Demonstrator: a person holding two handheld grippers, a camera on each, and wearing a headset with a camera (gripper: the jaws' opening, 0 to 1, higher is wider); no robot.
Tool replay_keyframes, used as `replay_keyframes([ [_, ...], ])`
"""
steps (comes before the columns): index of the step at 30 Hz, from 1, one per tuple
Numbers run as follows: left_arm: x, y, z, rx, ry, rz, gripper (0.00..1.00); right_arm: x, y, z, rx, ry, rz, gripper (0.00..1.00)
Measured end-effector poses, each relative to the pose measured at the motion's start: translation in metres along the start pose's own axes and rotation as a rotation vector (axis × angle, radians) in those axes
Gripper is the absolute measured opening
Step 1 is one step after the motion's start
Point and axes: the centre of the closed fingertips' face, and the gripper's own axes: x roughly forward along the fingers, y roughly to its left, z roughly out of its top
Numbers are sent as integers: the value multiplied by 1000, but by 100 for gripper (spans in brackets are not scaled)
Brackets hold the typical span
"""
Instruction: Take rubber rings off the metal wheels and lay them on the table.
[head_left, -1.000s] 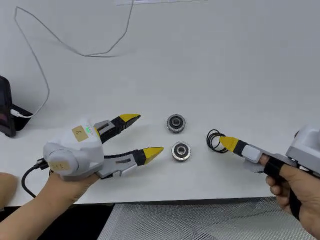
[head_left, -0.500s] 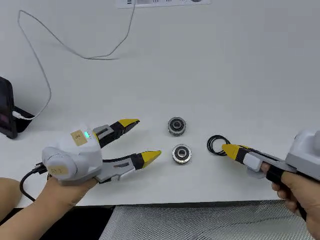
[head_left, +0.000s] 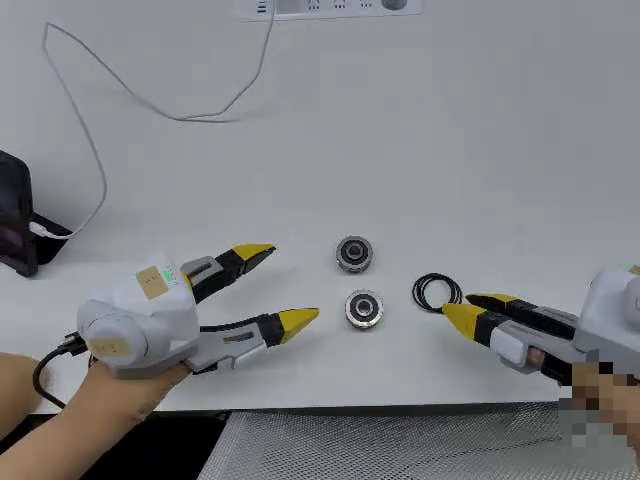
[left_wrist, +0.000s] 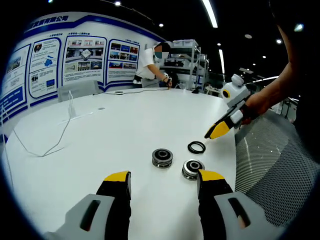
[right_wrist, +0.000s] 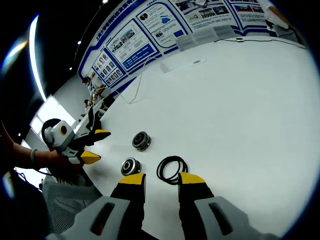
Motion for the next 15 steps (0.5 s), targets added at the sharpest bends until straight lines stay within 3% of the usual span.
replay_keyframes([
  [6,-4,-6,3,-6,-11,-1,55,0,10,4,-100,-10,14,34],
  [15,-13,-16,8,-12,-22,3,56,-2,14,-6,-253,41,23,48],
])
